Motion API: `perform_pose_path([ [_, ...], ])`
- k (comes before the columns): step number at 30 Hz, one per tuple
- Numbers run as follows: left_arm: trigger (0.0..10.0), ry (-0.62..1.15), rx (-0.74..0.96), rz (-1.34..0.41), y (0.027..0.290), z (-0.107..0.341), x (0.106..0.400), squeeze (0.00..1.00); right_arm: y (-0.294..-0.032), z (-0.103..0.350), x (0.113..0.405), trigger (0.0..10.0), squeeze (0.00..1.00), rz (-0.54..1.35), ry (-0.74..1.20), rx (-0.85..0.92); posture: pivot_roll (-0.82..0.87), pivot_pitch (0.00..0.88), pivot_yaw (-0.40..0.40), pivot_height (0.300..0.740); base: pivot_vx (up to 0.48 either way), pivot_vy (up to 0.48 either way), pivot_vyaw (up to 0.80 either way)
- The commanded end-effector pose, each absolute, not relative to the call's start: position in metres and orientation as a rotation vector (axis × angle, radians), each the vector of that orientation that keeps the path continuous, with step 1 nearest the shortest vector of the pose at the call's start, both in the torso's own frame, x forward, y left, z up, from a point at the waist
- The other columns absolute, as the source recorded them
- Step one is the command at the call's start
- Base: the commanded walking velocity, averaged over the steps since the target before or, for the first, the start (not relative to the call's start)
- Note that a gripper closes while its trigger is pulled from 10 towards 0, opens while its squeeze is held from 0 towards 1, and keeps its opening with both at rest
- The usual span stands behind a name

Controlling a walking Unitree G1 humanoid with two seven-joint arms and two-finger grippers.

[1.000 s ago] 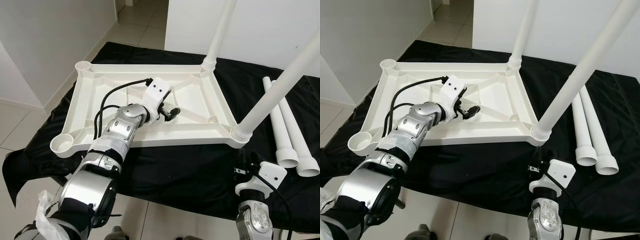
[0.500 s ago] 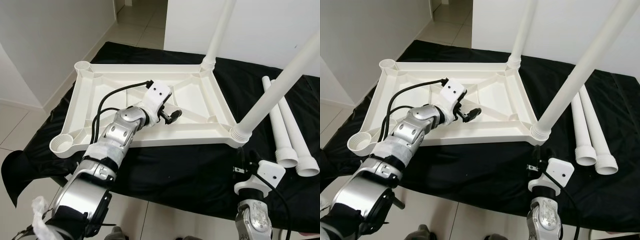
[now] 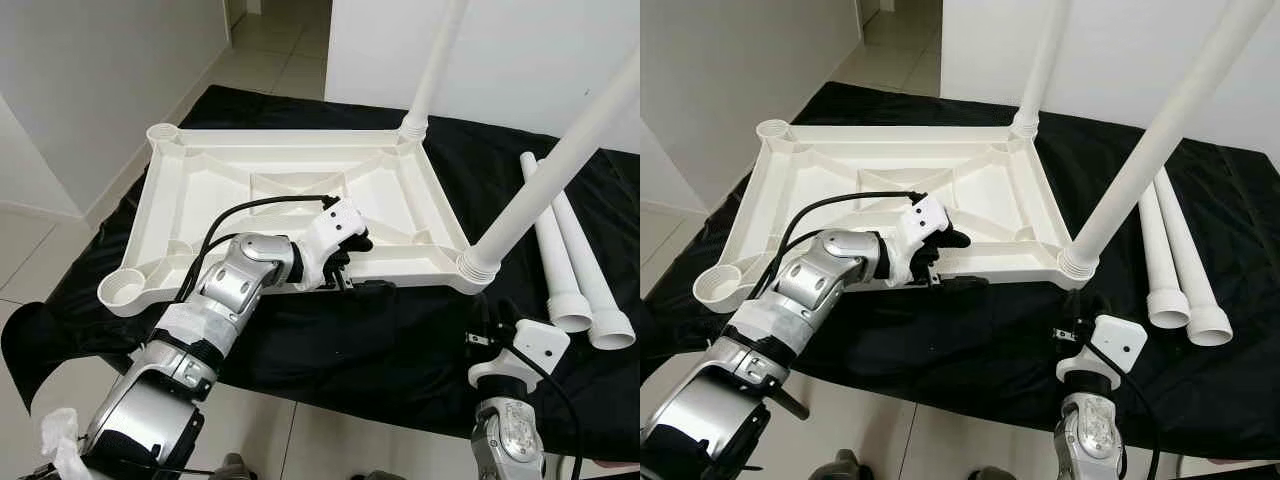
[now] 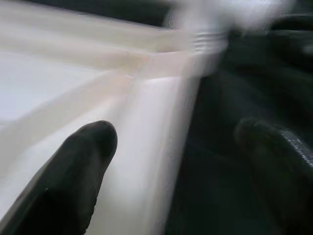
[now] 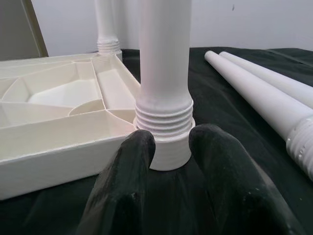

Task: Building children table

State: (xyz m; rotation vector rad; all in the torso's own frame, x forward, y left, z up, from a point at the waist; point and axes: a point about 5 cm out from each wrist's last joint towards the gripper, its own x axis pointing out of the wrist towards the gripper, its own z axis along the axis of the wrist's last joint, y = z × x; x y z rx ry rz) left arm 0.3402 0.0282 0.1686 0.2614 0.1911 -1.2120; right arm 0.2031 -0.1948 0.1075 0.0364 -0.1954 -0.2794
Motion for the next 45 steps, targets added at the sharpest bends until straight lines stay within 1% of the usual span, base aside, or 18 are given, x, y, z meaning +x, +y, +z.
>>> perform_pose_path([
  [1, 10.0, 0.212, 0.268, -1.107, 0.032, 0.167, 0.35, 0.0, -0.198, 0.105, 0.202, 10.0, 0.0, -0.294, -0.188, 0.033, -0.01, 0.007, -0.015, 0.74, 0.0, 0.0, 0.0],
  [2, 10.0, 0.233, 0.253, -1.021, 0.037, 0.167, 0.359, 0.0, -0.198, 0.105, 0.202, 10.0, 0.0, -0.294, -0.188, 0.034, -0.01, 0.007, -0.014, 0.74, 0.0, 0.0, 0.0],
  [3, 10.0, 0.233, 0.253, -1.021, 0.037, 0.167, 0.359, 0.0, -0.198, 0.105, 0.202, 10.0, 0.0, -0.294, -0.188, 0.034, -0.01, 0.007, -0.014, 0.74, 0.0, 0.0, 0.0],
  [4, 10.0, 0.242, 0.244, -0.961, 0.04, 0.168, 0.364, 0.0, -0.198, 0.105, 0.202, 10.0, 0.0, -0.293, -0.187, 0.033, -0.01, 0.007, -0.014, 0.74, 0.0, 0.0, 0.0],
  [5, 10.0, 0.242, 0.244, -0.961, 0.04, 0.168, 0.364, 0.0, -0.198, 0.105, 0.202, 10.0, 0.0, -0.293, -0.187, 0.033, -0.01, 0.007, -0.014, 0.74, 0.0, 0.0, 0.0],
  [6, 10.0, 0.26, 0.229, -0.89, 0.046, 0.168, 0.37, 0.0, -0.197, 0.105, 0.202, 10.0, 0.0, -0.293, -0.186, 0.034, -0.01, 0.009, -0.012, 0.74, 0.0, 0.0, 0.0],
  [8, 10.0, 0.277, 0.226, -0.853, 0.05, 0.166, 0.372, 0.0, -0.197, 0.105, 0.202, 10.0, 0.0, -0.294, -0.186, 0.036, -0.01, 0.008, -0.012, 0.74, 0.0, 0.0, 0.0],
  [13, 10.0, 0.292, 0.242, -0.888, 0.051, 0.164, 0.368, 0.0, -0.197, 0.105, 0.202, 10.0, 0.0, -0.294, -0.187, 0.037, 0.0, 0.01, -0.012, 0.74, 0.0, 0.0, 0.0],
  [15, 10.0, 0.305, 0.292, -1.022, 0.045, 0.158, 0.357, 0.0, -0.196, 0.105, 0.203, 10.0, 0.0, -0.294, -0.187, 0.036, 0.0, 0.009, -0.012, 0.74, 0.0, 0.0, 0.0],
  [17, 10.0, 0.321, 0.309, -1.057, 0.044, 0.154, 0.353, 0.0, -0.197, 0.105, 0.203, 10.0, 0.0, -0.295, -0.187, 0.036, 0.0, 0.009, -0.012, 0.74, 0.0, 0.0, 0.0],
  [21, 10.0, 0.358, 0.355, -1.046, 0.044, 0.147, 0.354, 0.0, -0.197, 0.105, 0.203, 10.0, 0.0, -0.295, -0.188, 0.035, 0.0, 0.009, -0.011, 0.74, 0.0, 0.0, 0.0],
  [23, 10.0, 0.396, 0.387, -0.986, 0.046, 0.14, 0.359, 0.0, -0.197, 0.105, 0.203, 10.0, 0.0, -0.296, -0.188, 0.034, 0.0, 0.008, -0.009, 0.74, 0.0, 0.0, 0.0],
  [25, 10.0, 0.396, 0.387, -0.986, 0.046, 0.14, 0.359, 0.0, -0.197, 0.105, 0.203, 10.0, 0.0, -0.296, -0.188, 0.034, 0.0, 0.008, -0.009, 0.74, 0.0, 0.0, 0.0],
  [29, 10.0, 0.48, 0.373, -0.758, 0.054, 0.134, 0.373, 0.0, -0.197, 0.105, 0.204, 10.0, 0.0, -0.301, -0.191, 0.033, -0.01, 0.007, -0.004, 0.74, 0.0, 0.0, 0.0],
  [31, 10.0, 0.485, 0.366, -0.729, 0.055, 0.134, 0.374, 0.0, -0.197, 0.105, 0.204, 10.0, 0.0, -0.302, -0.191, 0.033, -0.01, 0.007, -0.004, 0.74, 0.0, 0.0, 0.0],
  [33, 10.0, 0.497, 0.334, -0.636, 0.061, 0.136, 0.379, 0.0, -0.197, 0.105, 0.204, 10.0, 0.0, -0.306, -0.192, 0.032, -0.01, 0.003, -0.002, 0.74, 0.0, 0.0, 0.0],
  [38, 10.0, 0.512, 0.317, -0.556, 0.066, 0.136, 0.382, 0.0, -0.197, 0.105, 0.205, 10.0, 0.0, -0.309, -0.191, 0.03, -0.01, 0.0, 0.003, 0.74, 0.0, 0.0, 0.0],
  [45, 10.0, 0.507, 0.384, -0.483, 0.068, 0.133, 0.386, 0.0, -0.197, 0.105, 0.207, 10.0, 0.0, -0.316, -0.189, 0.027, -0.01, 0.003, 0.005, 0.74, 0.0, 0.0, 0.0],
])
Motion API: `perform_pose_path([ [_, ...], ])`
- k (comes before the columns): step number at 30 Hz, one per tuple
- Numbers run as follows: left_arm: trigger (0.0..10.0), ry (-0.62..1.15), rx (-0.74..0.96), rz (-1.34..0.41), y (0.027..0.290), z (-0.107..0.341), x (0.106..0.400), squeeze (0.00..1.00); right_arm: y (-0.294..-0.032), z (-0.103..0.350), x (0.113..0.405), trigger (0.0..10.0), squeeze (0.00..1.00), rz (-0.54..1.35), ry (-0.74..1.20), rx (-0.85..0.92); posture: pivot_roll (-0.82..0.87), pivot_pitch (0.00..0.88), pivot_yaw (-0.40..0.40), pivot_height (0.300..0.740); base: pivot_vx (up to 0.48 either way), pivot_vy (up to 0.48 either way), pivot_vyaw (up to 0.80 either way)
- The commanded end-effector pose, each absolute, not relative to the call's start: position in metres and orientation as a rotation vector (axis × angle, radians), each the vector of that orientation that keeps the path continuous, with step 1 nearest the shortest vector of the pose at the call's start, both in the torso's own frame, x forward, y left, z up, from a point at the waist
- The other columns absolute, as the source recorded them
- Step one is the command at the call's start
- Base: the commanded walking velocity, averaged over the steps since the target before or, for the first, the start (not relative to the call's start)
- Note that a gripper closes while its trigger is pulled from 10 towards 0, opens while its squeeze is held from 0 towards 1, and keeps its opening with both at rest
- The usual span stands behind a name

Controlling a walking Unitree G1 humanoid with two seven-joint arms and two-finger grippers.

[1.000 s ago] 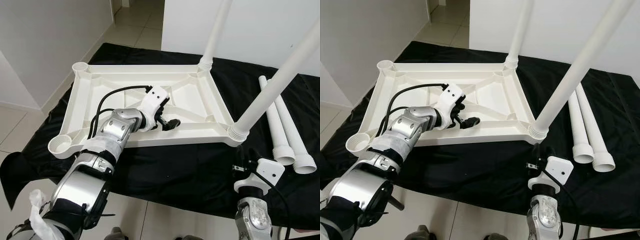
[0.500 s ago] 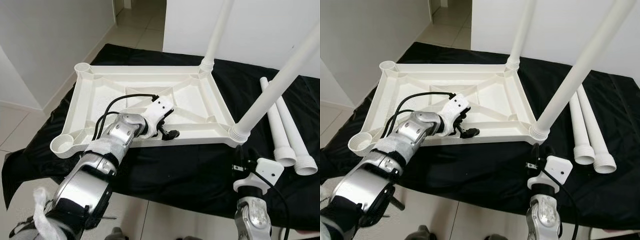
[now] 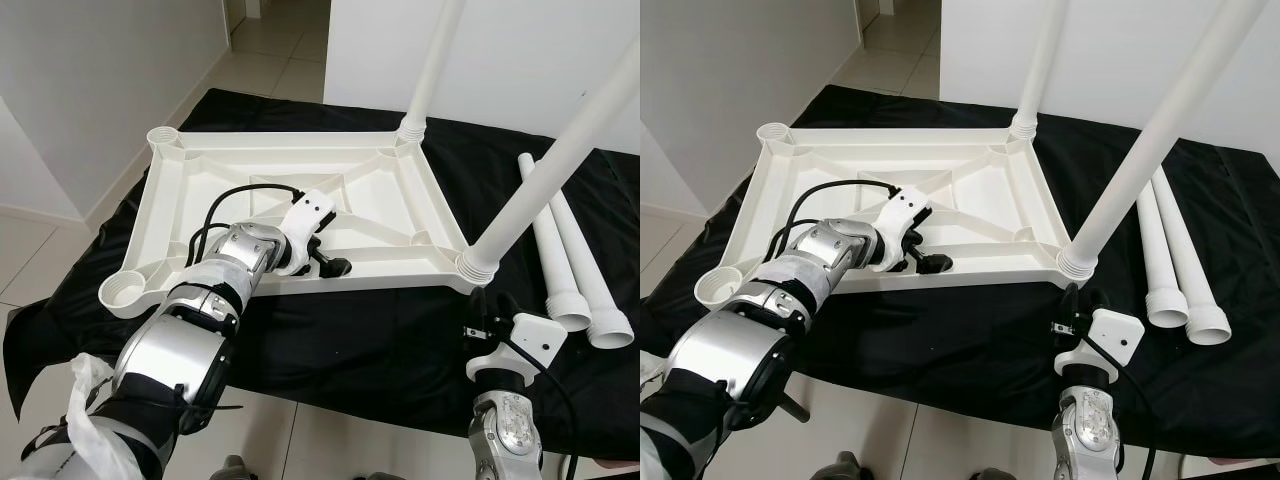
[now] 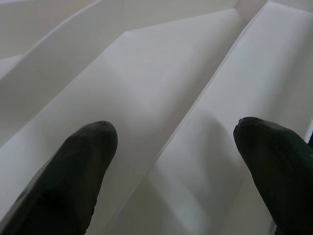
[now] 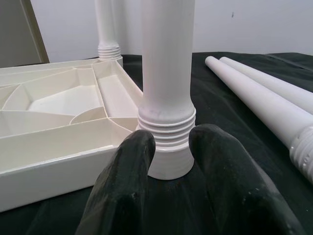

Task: Building children table

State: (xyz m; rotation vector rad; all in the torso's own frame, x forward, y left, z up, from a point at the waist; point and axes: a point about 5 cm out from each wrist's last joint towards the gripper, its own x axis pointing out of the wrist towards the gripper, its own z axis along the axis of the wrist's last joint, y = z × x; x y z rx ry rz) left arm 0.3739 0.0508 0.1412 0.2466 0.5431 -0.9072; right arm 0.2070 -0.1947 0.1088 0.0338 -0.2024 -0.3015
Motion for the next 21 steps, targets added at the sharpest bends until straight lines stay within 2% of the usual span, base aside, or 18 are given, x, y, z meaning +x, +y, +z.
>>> perform_pose_path([
  [1, 10.0, 0.5, 0.406, -0.48, 0.0681, 0.1339, 0.386, 0.0, -0.1972, 0.105, 0.2067, 10.0, 0.0, -0.317, -0.188, 0.028, -0.01, 0.003, 0.005, 0.74, 0.0, 0.0, 0.0],
  [6, 10.0, 0.491, 0.412, -0.469, 0.0674, 0.1356, 0.3871, 0.0, -0.197, 0.105, 0.2069, 10.0, 0.0, -0.319, -0.187, 0.029, -0.01, 0.004, 0.006, 0.74, 0.0, 0.0, 0.0],
  [7, 6.0, 0.488, 0.408, -0.461, 0.0665, 0.1368, 0.3876, 0.0, -0.1967, 0.105, 0.2069, 10.0, 0.0, -0.321, -0.187, 0.029, -0.01, 0.005, 0.006, 0.74, 0.0, 0.0, 0.0],
  [8, 2.9, 0.484, 0.389, -0.452, 0.0652, 0.1377, 0.3879, 0.0, -0.1964, 0.1047, 0.2069, 10.0, 0.0, -0.322, -0.185, 0.029, -0.01, 0.005, 0.006, 0.74, 0.0, 0.0, 0.0],
  [9, 2.9, 0.484, 0.389, -0.452, 0.0652, 0.1377, 0.3879, 0.0, -0.1964, 0.1047, 0.2069, 10.0, 0.0, -0.322, -0.185, 0.029, -0.01, 0.005, 0.006, 0.74, 0.0, 0.0, 0.0],
  [10, 0.0, 0.472, 0.409, -0.444, 0.0649, 0.139, 0.3886, 0.0, -0.196, 0.1046, 0.2068, 10.0, 0.0, -0.323, -0.185, 0.029, -0.01, 0.008, 0.009, 0.74, 0.0, 0.0, 0.0],
  [21, 0.0, 0.433, 0.471, -0.411, 0.0618, 0.1404, 0.3895, 0.0, -0.1947, 0.1039, 0.2051, 10.0, 0.0, -0.332, -0.181, 0.03, -0.02, 0.018, 0.017, 0.74, 0.0, 0.0, 0.0],
])
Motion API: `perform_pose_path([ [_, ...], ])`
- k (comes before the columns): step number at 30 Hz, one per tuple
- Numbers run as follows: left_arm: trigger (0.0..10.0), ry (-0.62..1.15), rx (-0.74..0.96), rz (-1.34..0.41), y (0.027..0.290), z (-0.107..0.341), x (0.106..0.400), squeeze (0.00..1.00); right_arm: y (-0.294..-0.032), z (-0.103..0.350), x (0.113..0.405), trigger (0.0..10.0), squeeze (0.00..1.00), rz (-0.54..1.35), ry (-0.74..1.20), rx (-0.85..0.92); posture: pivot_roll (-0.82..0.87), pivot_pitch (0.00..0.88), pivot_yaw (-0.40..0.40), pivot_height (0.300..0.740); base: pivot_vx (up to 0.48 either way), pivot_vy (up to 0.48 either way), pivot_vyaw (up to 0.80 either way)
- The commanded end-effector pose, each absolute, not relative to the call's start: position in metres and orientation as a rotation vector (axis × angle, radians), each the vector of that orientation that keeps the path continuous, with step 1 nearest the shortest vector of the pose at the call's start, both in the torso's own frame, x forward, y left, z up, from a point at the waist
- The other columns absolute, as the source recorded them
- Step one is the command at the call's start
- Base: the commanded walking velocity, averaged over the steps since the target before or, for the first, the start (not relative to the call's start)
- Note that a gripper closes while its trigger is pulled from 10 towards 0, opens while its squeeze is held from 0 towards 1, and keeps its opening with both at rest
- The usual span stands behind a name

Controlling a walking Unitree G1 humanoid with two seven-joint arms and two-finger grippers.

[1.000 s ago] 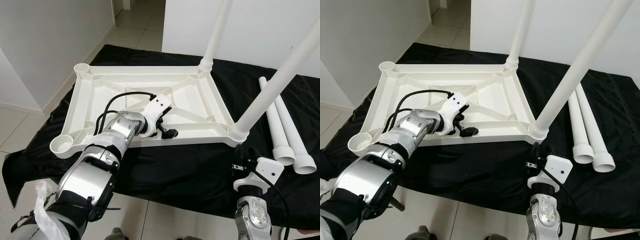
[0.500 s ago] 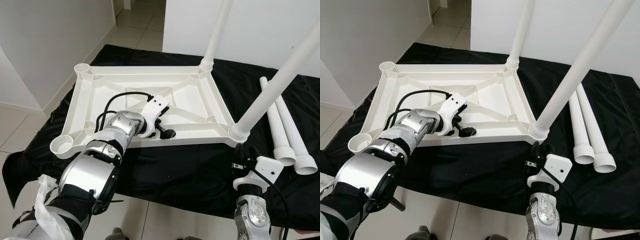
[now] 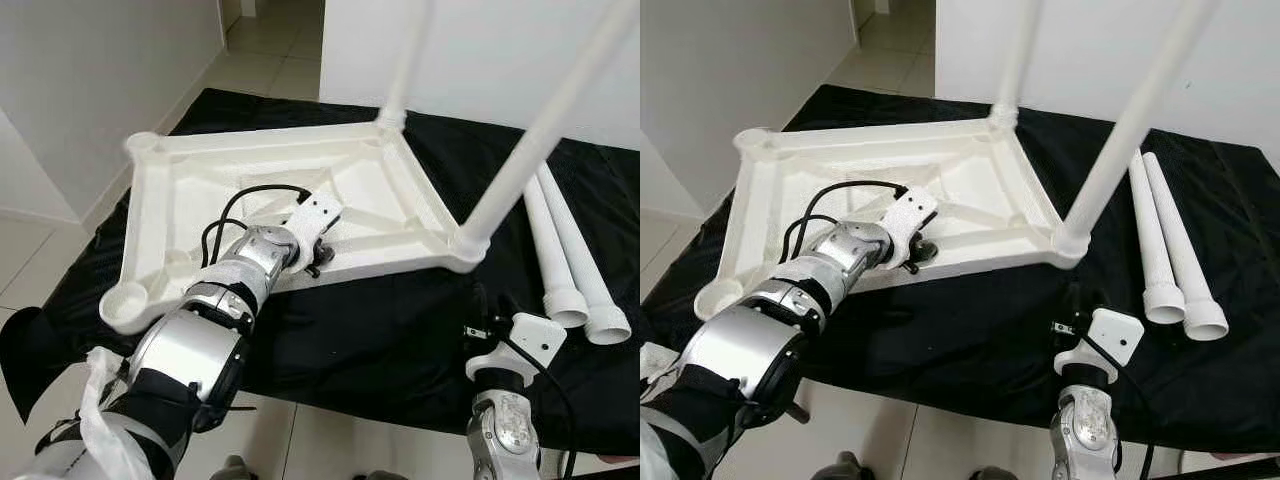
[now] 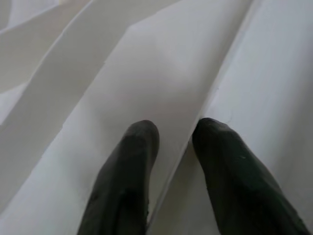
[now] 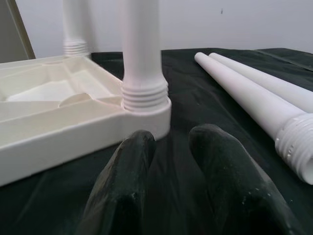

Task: Building children table

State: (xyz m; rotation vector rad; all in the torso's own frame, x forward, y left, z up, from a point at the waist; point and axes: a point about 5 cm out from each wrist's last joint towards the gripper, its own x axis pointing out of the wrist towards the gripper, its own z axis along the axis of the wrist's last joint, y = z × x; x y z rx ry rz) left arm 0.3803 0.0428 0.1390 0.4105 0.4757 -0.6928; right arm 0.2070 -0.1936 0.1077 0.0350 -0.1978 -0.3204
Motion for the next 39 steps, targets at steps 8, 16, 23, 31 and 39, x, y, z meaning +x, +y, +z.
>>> perform_pose_path([
  [8, 0.0, 0.404, 0.425, -0.334, 0.063, 0.145, 0.392, 0.0, -0.193, 0.104, 0.205, 10.0, 0.0, -0.335, -0.179, 0.035, -0.01, 0.026, 0.011, 0.74, 0.0, 0.0, 0.0],
  [16, 0.0, 0.327, 0.375, -0.26, 0.043, 0.156, 0.391, 0.0, -0.189, 0.104, 0.209, 10.0, 0.0, -0.329, -0.18, 0.045, 0.0, 0.034, 0.008, 0.74, 0.0, 0.0, 0.0],
  [23, 10.0, 0.21, 0.308, -0.454, 0.0, 0.164, 0.378, 0.0, -0.185, 0.104, 0.211, 10.0, 0.0, -0.323, -0.179, 0.053, 0.01, 0.038, 0.009, 0.74, 0.0, 0.0, 0.0],
  [31, 10.0, 0.055, 0.18, -0.749, -0.032, 0.179, 0.358, 1.0, -0.185, 0.103, 0.211, 10.0, 0.0, -0.323, -0.178, 0.053, 0.01, 0.036, 0.018, 0.74, 0.0, 0.0, 0.0],
  [39, 10.0, -0.094, 0.122, -0.767, -0.032, 0.208, 0.355, 0.0, -0.182, 0.102, 0.213, 10.0, 0.0, -0.32, -0.18, 0.059, 0.02, 0.032, 0.023, 0.74, 0.0, 0.0, 0.0],
])
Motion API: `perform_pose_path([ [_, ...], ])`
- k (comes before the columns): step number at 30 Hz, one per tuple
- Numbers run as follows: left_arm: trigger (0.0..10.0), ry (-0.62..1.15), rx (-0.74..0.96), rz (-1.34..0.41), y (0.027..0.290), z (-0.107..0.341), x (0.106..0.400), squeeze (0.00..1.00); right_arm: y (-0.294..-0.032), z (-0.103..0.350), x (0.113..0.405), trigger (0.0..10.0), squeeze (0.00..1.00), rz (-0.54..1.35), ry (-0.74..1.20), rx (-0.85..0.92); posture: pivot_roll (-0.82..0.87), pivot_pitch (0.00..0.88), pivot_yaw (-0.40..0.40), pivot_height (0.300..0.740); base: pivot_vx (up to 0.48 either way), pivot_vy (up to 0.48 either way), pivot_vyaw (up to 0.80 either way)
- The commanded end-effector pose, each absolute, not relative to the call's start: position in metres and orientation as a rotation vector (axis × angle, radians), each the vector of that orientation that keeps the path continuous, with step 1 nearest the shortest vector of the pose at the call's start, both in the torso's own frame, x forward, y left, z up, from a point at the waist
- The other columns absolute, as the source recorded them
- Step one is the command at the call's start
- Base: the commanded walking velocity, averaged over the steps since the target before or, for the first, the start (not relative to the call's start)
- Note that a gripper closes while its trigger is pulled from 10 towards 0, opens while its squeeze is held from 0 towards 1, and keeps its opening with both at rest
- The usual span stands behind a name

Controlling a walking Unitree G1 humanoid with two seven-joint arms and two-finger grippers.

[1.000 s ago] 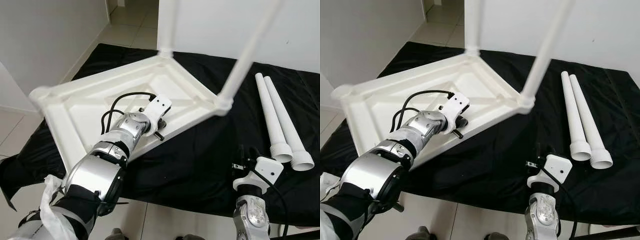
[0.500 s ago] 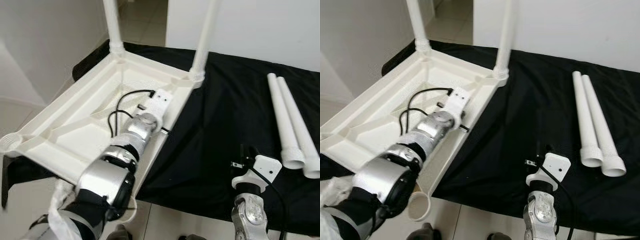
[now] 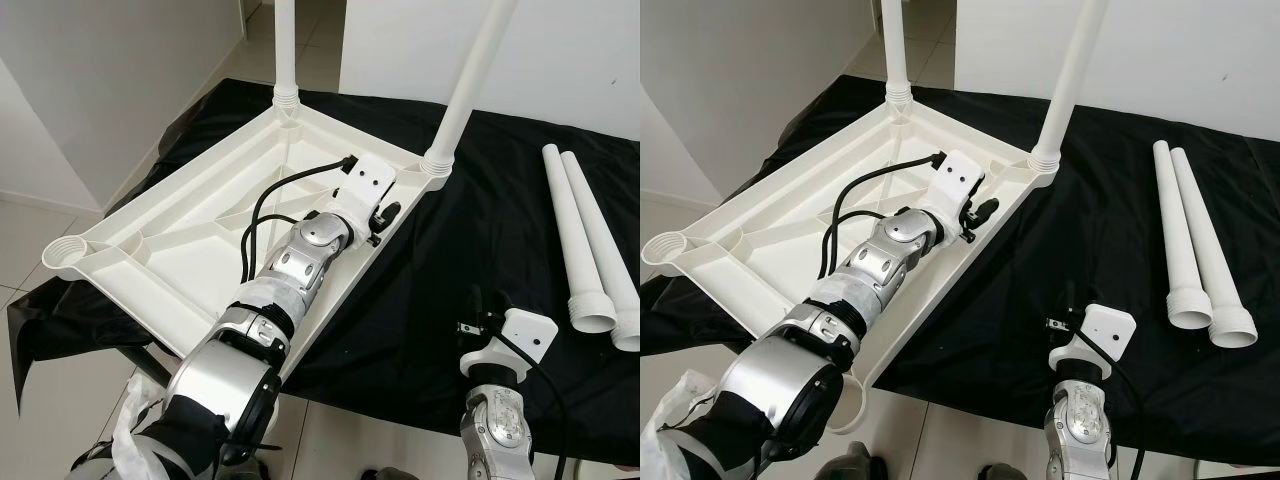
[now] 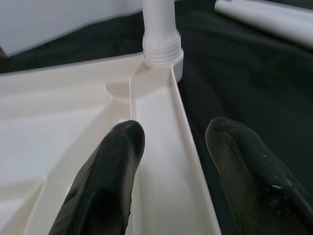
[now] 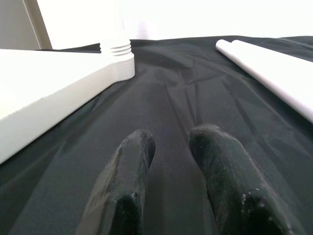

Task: Building children table

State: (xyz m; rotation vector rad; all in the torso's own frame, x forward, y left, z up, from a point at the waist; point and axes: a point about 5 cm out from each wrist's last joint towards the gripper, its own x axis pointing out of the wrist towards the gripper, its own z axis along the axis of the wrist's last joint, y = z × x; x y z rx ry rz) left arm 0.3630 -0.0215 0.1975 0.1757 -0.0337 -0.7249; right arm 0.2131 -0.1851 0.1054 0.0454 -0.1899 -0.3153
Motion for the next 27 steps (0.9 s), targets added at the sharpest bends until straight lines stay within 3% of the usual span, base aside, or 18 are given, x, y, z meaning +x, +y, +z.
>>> perform_pose_path([
  [1, 10.0, -0.12, 0.095, -0.777, -0.03, 0.213, 0.354, 0.0, -0.182, 0.102, 0.213, 10.0, 0.0, -0.318, -0.181, 0.058, 0.02, 0.032, 0.023, 0.74, 0.0, 0.0, 0.0],
  [14, 10.0, -0.264, 0.001, -0.795, 0.01, 0.221, 0.337, 0.0, -0.183, 0.113, 0.221, 10.0, 0.0, -0.292, -0.23, 0.038, 0.03, 0.016, 0.014, 0.74, 0.0, 0.0, 0.0],
  [27, 10.0, -0.302, -0.03, -0.859, 0.044, 0.204, 0.297, 0.0, -0.183, 0.128, 0.228, 10.0, 0.0, -0.26, -0.293, 0.022, 0.04, 0.0, -0.003, 0.74, 0.0, 0.0, 0.0],
])
